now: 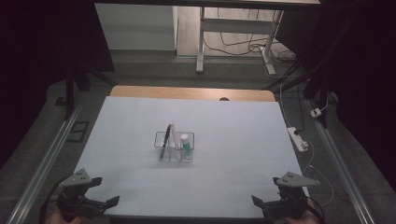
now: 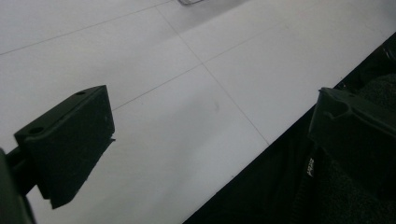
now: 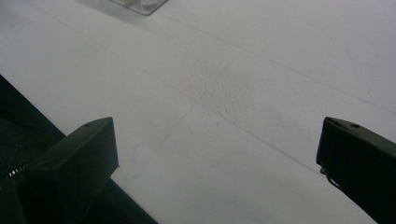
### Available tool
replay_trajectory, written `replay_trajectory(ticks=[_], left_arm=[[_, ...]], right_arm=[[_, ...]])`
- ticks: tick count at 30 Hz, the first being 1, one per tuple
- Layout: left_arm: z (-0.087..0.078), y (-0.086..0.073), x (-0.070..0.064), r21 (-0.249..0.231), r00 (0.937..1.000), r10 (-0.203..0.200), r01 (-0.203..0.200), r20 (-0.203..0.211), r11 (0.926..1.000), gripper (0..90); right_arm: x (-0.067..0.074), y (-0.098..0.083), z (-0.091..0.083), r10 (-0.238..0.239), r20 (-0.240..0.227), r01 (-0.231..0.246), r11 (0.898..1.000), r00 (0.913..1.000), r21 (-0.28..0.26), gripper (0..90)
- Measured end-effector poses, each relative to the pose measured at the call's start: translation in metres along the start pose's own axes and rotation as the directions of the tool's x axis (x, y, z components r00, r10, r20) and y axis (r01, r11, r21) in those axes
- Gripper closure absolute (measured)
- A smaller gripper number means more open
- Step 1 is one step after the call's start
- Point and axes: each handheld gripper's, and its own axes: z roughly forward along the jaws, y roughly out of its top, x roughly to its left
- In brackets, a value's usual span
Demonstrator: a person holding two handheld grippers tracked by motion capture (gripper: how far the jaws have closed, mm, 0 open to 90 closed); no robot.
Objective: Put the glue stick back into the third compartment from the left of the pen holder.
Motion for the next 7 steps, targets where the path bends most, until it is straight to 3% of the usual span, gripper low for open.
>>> replay_trajectory(ticks=[7], left_arm=[[0.0006, 0.001, 0.0003, 0.001, 1.0, -0.002, 0.002, 0.002, 1.0, 0.2]], right_arm=[[-0.0009, -0.006, -0.0068, 0.028, 0.009, -0.028, 0.999, 0.9996, 0.024, 0.0]])
